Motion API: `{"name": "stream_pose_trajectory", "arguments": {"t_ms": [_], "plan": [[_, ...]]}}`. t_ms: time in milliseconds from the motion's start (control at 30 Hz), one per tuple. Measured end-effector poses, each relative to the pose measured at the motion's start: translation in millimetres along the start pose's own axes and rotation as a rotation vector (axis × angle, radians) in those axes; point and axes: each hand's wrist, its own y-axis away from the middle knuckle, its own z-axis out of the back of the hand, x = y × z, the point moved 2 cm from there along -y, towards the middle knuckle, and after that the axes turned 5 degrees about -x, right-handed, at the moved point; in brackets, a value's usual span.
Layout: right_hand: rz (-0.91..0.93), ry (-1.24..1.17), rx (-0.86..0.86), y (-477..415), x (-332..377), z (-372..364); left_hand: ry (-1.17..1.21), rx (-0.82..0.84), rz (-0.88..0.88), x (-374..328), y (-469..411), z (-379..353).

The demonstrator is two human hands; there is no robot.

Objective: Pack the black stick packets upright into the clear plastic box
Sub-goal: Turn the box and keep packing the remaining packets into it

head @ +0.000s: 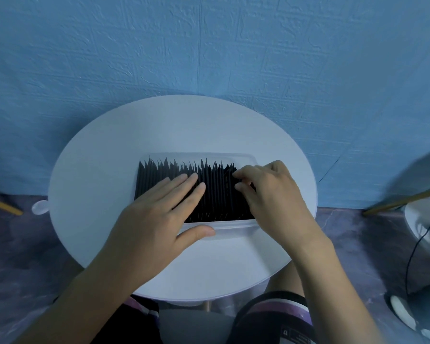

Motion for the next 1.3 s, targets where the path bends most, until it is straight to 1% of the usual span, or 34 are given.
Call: {"name": "stream_pose_trajectory", "arguments": {"t_ms": [167, 267, 367, 400, 567, 700, 900, 1133, 1300], "plan": [[0.035, -0.059, -0.024, -8, -5, 1, -0.042, -0.002, -0.018, 1, -5, -3], [0.068, 0.002, 0.071, 0, 2, 5, -0.054, -0.012, 0.028, 3, -2, -1], [0.071, -0.029, 0.152, 18, 16, 5, -0.066, -0.033, 0.068, 6, 7, -1], [0.086, -0.016, 0.167, 23, 19, 3, -0.063, -0.043, 0.078, 7, 10, -2], [0.184, 0.202, 0.204, 33, 27, -5, -0.056, -0.099, 0.075, 12, 14, -7], [0.208, 0.244, 0.249, 28, 25, -7, -0.064, -0.108, 0.077, 17, 9, -10], [0.265, 0.249, 0.228, 12, 14, -19, -0.064, -0.133, 0.074, 27, -1, -16], [0.197, 0.146, 0.14, -1, 13, -25, -0.034, -0.132, 0.094, 40, -10, -23], [0.189, 0.146, 0.138, -9, 14, -29, -0.012, -0.133, 0.119, 47, -16, -27]]}}
